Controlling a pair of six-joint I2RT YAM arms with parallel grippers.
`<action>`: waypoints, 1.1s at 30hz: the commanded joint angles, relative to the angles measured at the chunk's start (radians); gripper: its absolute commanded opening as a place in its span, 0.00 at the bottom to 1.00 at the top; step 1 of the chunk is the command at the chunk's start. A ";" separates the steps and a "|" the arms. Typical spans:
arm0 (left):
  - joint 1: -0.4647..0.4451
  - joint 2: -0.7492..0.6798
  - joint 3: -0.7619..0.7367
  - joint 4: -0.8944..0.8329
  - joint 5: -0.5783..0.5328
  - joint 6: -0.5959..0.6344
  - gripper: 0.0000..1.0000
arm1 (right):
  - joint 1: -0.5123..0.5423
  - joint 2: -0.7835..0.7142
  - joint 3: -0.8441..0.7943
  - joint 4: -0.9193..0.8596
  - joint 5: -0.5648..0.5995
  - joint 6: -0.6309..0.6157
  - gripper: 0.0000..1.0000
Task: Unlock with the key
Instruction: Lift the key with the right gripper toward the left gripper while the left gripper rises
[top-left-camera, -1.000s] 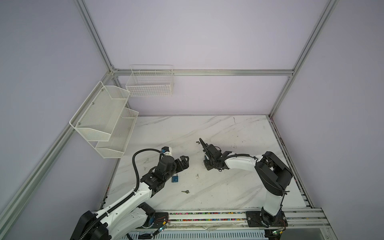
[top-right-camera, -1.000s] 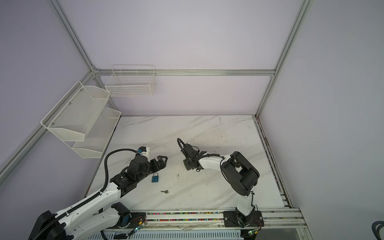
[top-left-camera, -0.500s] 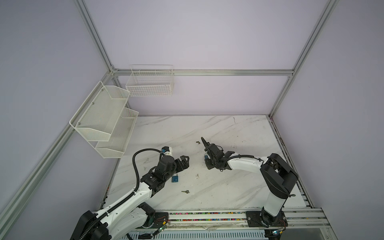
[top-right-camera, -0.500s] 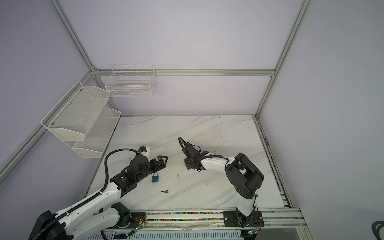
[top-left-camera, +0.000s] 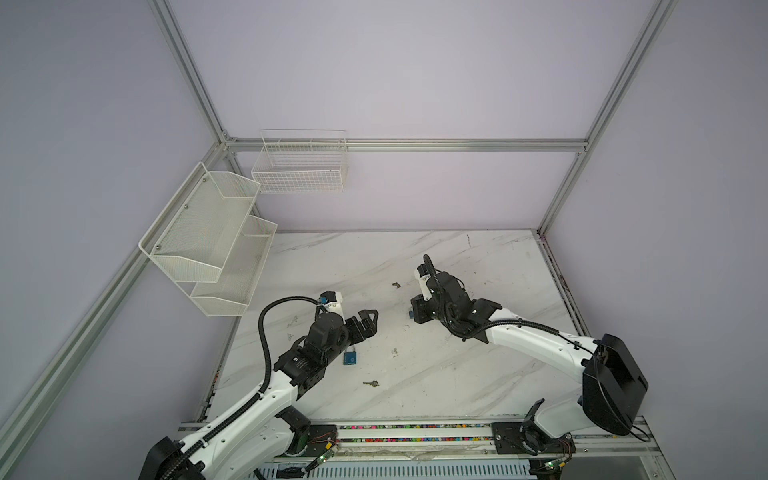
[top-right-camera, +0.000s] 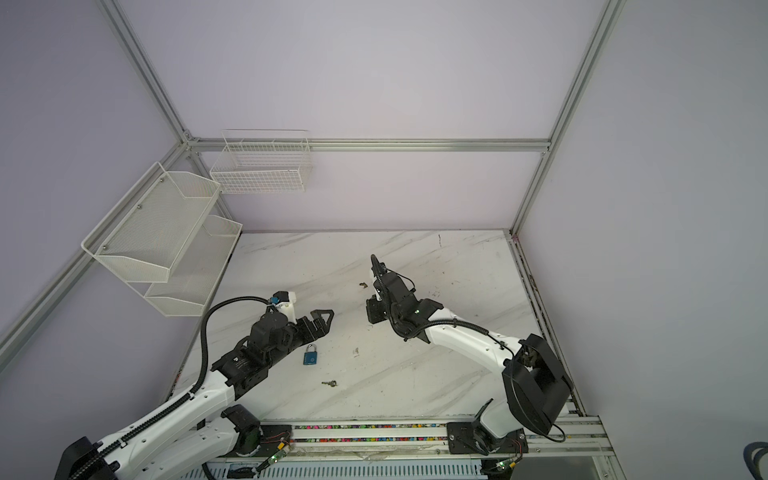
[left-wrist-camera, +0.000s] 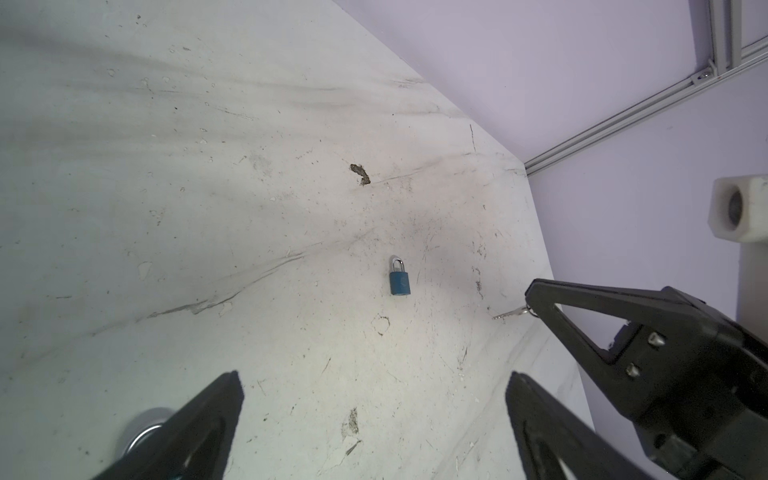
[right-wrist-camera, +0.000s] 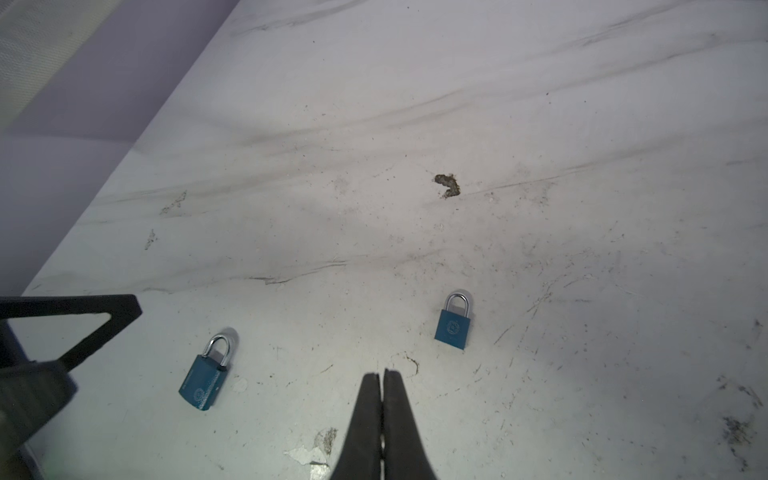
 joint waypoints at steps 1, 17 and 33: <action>-0.003 -0.015 0.112 0.069 0.036 -0.082 1.00 | 0.004 -0.034 -0.010 0.032 -0.018 0.017 0.00; -0.003 0.019 0.204 0.129 0.030 -0.447 1.00 | 0.080 -0.067 -0.022 0.210 -0.074 0.042 0.00; -0.021 0.036 0.214 0.225 0.025 -0.648 1.00 | 0.174 0.016 0.011 0.482 -0.141 0.130 0.00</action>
